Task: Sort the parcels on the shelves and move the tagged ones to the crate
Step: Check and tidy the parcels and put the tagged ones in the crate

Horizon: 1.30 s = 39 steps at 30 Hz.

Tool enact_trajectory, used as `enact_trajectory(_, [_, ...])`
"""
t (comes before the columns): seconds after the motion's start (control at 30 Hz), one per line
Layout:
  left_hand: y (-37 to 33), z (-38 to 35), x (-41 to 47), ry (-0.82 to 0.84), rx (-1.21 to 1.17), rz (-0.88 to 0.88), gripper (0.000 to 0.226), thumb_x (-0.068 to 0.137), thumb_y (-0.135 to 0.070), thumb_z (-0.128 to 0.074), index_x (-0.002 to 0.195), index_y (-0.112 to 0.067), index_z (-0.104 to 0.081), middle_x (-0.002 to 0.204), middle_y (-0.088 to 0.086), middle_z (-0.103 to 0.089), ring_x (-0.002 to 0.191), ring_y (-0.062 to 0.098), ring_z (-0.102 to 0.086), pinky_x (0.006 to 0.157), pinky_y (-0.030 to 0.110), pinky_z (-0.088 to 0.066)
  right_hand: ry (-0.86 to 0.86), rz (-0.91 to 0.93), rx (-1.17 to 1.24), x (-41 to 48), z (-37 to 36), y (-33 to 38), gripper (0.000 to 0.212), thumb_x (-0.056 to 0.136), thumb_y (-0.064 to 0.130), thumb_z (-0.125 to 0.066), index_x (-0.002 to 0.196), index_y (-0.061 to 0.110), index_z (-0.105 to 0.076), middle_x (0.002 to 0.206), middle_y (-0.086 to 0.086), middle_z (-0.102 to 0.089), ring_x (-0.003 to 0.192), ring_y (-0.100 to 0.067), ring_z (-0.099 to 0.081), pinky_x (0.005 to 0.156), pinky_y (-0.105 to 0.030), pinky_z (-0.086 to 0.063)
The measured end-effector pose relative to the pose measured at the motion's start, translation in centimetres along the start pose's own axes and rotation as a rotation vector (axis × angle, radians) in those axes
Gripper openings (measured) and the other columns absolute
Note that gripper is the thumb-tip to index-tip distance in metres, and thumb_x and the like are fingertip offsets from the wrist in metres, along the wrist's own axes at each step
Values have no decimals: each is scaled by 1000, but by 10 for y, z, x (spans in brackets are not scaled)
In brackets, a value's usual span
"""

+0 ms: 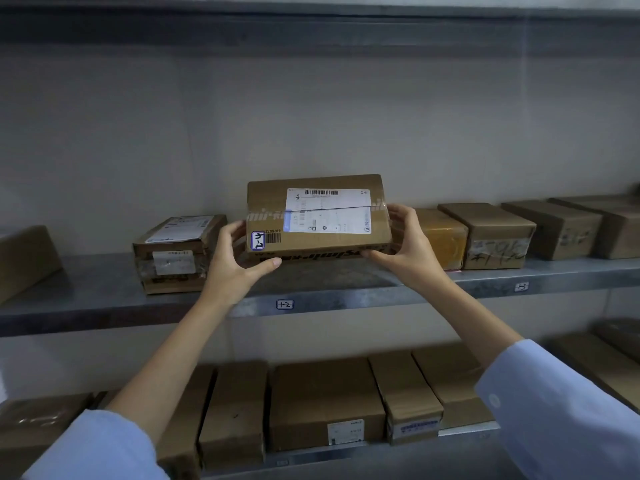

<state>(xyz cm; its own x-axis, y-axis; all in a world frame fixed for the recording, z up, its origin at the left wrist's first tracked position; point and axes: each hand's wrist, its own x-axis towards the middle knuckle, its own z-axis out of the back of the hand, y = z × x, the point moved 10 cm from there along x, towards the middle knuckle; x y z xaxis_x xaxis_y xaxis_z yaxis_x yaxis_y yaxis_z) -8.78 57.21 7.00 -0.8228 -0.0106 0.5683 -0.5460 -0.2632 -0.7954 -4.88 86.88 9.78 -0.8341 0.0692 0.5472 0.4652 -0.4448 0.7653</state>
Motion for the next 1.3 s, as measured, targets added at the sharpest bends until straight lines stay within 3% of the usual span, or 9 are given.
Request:
enact_trajectory(0.13, [0,5,1,-20,1,-27,75,70,-12,-86,126,-32,-41,129,-15,-53,121,-3,-51,102,22,-41,-1,4,4,1,-2,2,84,73,10,-85,141,16,-35,141,1,-49,130,-11,-47,107,-32,-45])
enact_trajectory(0.43, [-1,13,0,-74,80,-28,69,71,-15,-85,124,-29,-43,114,-33,-48,102,-28,-45,81,-5,-35,23,12,-44,1,-5,-1,83,75,16,-84,143,17,-36,143,4,-48,132,-13,-45,106,-33,-46])
enact_trajectory(0.5, [-1,15,0,-83,108,-17,67,73,-20,-84,127,-28,-45,115,-31,-48,104,-24,-46,85,0,-36,28,9,-66,1,-6,-4,80,79,23,-81,145,20,-36,144,4,-48,132,-11,-44,105,-30,-43])
enact_trajectory(0.6, [-5,12,-1,-93,203,-8,68,77,-27,-81,136,-23,-47,130,-12,-47,115,0,-44,96,21,-34,44,-21,-108,3,-11,-11,78,85,31,-74,149,21,-33,147,2,-46,132,-10,-43,102,-26,-40])
enact_trajectory(0.67, [-6,10,-2,-107,246,-6,67,77,-29,-81,136,-19,-50,134,-3,-50,118,7,-46,98,26,-36,65,-47,-116,3,-14,-15,78,87,31,-72,151,20,-29,149,0,-44,130,-7,-41,101,-25,-38])
enact_trajectory(0.83, [5,10,-3,-137,270,72,66,71,-33,-86,129,-16,-58,124,-2,-64,113,12,-57,94,26,-42,82,-89,-111,3,-17,-27,72,88,27,-71,148,19,-32,140,1,-51,93,20,-52,72,3,-38])
enact_trajectory(0.9, [10,9,-4,-126,276,98,63,70,-31,-86,126,-16,-60,119,-3,-65,109,10,-57,89,23,-40,93,-98,-134,3,-20,-30,72,88,29,-71,148,19,-32,142,0,-50,104,7,-53,82,-5,-42])
enact_trajectory(1.0, [17,7,-4,-112,284,137,59,70,-29,-87,122,-16,-62,115,-2,-67,105,9,-58,87,22,-40,120,-107,-144,6,-24,-34,73,88,31,-71,148,20,-31,146,-4,-47,121,-13,-49,98,-29,-45])
enact_trajectory(1.3, [22,12,-2,-74,290,225,61,73,-26,-85,127,-13,-60,120,4,-67,115,20,-59,101,36,-45,143,-126,-164,12,-37,-42,72,88,34,-70,147,23,-33,146,-6,-46,116,-13,-50,92,-27,-42])
